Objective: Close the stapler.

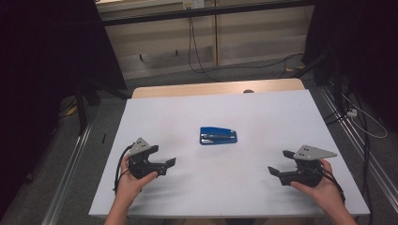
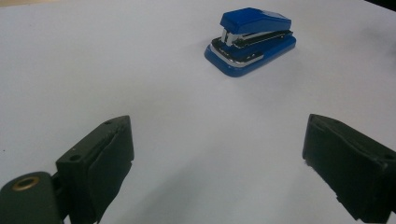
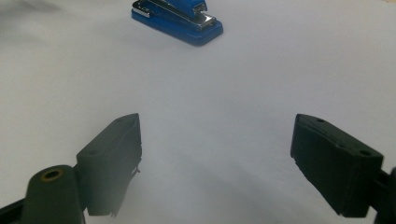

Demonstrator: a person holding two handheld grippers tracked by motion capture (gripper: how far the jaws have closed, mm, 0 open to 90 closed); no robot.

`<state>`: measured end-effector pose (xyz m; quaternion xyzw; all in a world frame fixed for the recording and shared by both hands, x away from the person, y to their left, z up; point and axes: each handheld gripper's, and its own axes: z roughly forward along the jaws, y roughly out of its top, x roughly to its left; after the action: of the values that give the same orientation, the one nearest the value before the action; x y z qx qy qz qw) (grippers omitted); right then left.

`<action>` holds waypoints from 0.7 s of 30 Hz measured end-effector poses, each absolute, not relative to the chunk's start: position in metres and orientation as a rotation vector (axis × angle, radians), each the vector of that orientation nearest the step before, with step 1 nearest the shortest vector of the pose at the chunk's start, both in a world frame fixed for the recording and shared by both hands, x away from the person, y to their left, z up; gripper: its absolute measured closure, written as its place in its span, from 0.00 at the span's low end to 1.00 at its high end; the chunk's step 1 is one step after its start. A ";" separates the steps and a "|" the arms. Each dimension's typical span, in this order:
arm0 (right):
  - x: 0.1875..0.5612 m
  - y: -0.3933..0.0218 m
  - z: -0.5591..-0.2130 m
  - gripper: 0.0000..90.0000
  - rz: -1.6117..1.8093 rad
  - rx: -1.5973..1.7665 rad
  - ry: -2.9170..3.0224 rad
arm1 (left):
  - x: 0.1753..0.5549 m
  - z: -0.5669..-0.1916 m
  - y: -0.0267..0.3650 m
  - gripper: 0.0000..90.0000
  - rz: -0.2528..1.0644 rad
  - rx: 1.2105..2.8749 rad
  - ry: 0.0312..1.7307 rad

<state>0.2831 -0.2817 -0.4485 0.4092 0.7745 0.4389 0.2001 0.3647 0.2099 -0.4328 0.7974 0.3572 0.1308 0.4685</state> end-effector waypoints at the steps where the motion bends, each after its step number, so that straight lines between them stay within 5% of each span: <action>1: 0.282 -0.283 -0.449 0.19 1.223 1.147 2.162 | 0.364 -0.433 0.211 0.10 0.318 1.956 0.875; 21: 0.278 -0.286 -0.450 0.19 1.228 1.141 2.156 | 0.354 -0.433 0.226 0.09 0.339 1.948 0.885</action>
<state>0.2781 -0.2856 -0.4504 0.4092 0.7728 0.4402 0.2039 0.3538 0.2263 -0.4330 0.7943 0.3610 0.1382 0.4686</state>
